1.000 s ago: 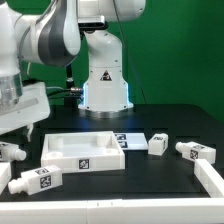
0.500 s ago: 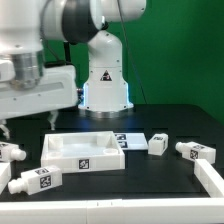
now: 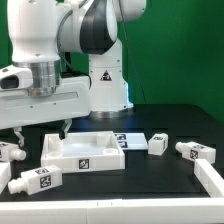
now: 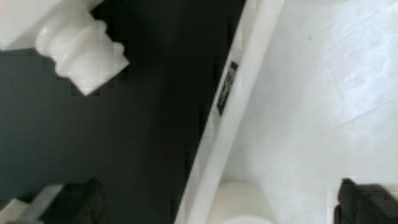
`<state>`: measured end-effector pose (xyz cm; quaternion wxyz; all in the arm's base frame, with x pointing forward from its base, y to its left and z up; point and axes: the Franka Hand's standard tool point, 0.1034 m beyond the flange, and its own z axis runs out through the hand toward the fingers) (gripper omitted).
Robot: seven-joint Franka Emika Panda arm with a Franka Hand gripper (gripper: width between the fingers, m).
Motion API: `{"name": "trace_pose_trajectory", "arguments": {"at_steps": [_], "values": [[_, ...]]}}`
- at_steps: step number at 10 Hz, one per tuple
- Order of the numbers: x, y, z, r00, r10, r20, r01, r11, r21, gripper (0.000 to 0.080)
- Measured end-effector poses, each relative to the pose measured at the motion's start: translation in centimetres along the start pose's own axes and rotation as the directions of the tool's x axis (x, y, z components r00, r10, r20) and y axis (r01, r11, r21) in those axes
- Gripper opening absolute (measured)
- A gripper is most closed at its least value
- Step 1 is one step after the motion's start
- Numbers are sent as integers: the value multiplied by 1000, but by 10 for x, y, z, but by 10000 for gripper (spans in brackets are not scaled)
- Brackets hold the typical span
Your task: Assemble one leg
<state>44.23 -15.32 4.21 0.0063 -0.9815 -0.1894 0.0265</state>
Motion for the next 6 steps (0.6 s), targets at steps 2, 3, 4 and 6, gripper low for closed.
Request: {"name": "trace_pose_trajectory", "arguments": {"at_steps": [2, 3, 4, 6], "values": [[-6, -16, 20, 983, 182, 24, -182, 983, 22, 649], [-4, -22, 29, 982, 189, 29, -190, 981, 28, 649], [-2, -18, 33, 988, 157, 8, -157, 988, 12, 649], [-2, -18, 33, 988, 155, 9, -155, 988, 12, 537]]}}
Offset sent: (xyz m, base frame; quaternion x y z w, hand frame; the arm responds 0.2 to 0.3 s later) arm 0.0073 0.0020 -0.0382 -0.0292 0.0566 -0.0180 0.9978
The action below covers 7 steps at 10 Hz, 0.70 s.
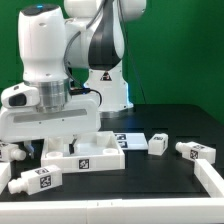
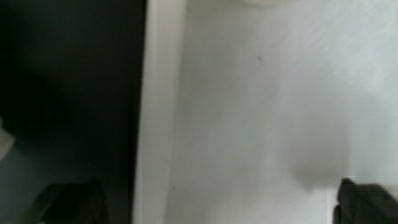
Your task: Assemble one leg
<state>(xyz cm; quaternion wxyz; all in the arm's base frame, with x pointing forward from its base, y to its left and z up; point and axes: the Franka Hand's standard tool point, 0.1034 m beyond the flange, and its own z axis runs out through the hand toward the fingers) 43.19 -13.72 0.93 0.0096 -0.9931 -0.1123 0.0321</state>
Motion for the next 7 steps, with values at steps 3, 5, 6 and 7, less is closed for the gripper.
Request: {"name": "trace_pose_trajectory", "arguments": {"at_steps": [3, 5, 6, 7], "values": [[0, 0, 0, 1000, -1, 1, 1, 1000, 0, 210], [1, 0, -1, 1000, 18, 1, -18, 1000, 3, 82], [7, 2, -11, 997, 75, 0, -75, 997, 12, 53], [14, 6, -22, 989, 146, 15, -146, 988, 42, 53]]}}
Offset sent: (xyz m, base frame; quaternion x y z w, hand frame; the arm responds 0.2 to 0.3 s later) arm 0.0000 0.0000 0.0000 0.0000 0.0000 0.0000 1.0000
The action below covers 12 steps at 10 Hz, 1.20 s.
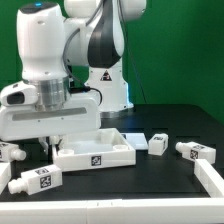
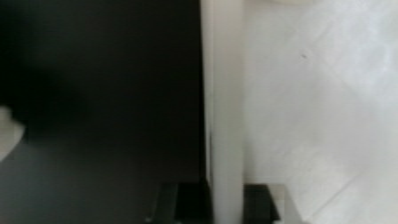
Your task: Assemble one leg
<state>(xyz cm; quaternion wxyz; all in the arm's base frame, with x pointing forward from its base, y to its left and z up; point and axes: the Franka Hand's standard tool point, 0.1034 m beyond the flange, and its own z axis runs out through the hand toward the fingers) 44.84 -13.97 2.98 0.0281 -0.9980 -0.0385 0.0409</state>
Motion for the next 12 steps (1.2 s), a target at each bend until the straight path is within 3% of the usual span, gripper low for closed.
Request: {"name": "trace_pose_trajectory", "arguments": {"at_steps": [2, 4, 6, 8, 10, 12], "values": [[31, -10, -24, 993, 103, 54, -105, 994, 39, 53], [71, -34, -34, 983, 174, 54, -176, 984, 37, 53], [116, -68, -27, 963, 266, 48, -267, 963, 21, 54], [151, -101, -7, 974, 222, 37, -222, 975, 0, 54], [147, -92, -10, 976, 213, 35, -213, 977, 1, 54], [147, -93, -8, 977, 209, 38, -210, 978, 1, 54]]}}
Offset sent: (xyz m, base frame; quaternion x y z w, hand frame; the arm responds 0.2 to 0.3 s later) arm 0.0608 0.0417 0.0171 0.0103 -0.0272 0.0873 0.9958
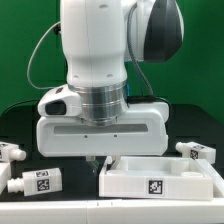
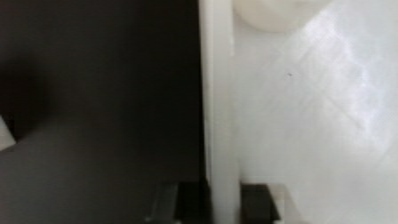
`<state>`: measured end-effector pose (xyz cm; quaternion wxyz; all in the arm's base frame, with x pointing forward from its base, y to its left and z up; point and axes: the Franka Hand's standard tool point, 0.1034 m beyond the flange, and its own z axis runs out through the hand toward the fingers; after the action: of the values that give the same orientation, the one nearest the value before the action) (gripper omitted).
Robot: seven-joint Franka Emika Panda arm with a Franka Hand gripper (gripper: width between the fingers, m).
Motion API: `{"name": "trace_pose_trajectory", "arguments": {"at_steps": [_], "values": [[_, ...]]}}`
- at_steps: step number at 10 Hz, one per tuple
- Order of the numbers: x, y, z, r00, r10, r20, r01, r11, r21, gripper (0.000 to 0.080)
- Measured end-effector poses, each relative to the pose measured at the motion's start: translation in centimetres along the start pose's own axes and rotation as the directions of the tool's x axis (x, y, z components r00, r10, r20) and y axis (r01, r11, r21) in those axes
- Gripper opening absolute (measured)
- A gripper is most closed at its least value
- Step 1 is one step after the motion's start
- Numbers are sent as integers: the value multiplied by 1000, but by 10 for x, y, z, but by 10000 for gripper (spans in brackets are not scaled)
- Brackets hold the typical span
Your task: Assemble one leg
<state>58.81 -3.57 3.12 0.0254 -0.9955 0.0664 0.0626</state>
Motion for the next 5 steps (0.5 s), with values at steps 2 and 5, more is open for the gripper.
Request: {"name": "trace_pose_trajectory", "arguments": {"at_steps": [2, 5], "values": [[0, 0, 1, 1000, 0, 1, 0, 1000, 0, 54], [-12, 2, 10, 999, -44, -16, 44, 999, -7, 54]]}}
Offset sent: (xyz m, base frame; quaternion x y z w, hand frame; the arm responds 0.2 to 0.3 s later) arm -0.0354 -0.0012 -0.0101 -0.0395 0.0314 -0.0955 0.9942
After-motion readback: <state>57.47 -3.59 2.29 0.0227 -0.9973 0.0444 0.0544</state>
